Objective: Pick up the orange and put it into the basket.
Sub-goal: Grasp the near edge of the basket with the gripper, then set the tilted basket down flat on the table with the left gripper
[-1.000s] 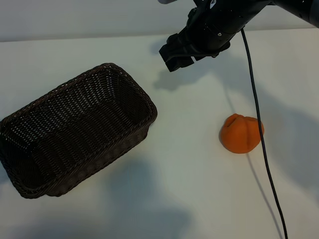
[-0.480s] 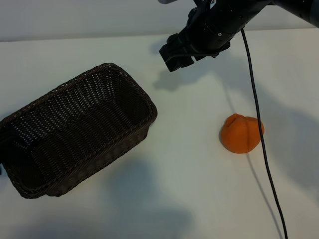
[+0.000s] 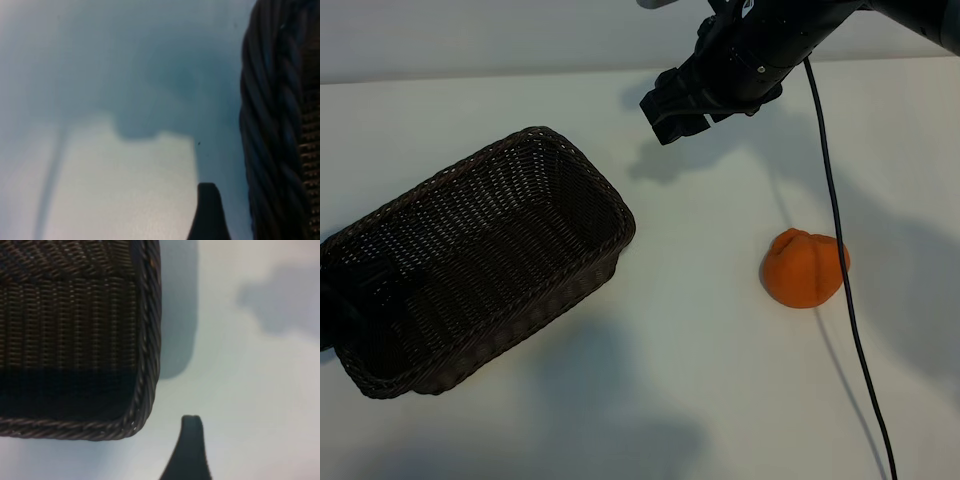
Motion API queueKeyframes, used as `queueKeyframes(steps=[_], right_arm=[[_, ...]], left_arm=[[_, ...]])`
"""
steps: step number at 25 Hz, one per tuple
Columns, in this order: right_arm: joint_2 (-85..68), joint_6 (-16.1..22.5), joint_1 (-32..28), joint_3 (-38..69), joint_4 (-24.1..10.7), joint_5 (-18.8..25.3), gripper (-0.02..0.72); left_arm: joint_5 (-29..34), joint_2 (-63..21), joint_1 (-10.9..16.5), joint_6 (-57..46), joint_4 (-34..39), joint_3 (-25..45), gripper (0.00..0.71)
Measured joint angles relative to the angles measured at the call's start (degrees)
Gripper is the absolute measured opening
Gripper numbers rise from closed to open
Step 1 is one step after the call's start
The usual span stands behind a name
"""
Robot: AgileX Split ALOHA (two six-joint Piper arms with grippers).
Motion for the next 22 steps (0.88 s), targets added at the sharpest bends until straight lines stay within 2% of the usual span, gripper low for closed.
queueKeyframes(steps=[6, 17, 22], right_arm=[[0.0, 0.0, 0.0, 0.0, 0.0, 0.1, 0.595], [0.0, 0.0, 0.0, 0.0, 0.0, 0.5, 0.595], [0.0, 0.0, 0.0, 0.0, 0.0, 0.5, 0.595]], left_arm=[[-3.5, 0.2, 0.0, 0.0, -0.2, 2.3, 0.466], [-4.6, 0.3, 0.3, 0.0, -0.6, 2.7, 0.3], [-5.6, 2.9, 0.3, 1.4, -1.6, 2.7, 0.234]])
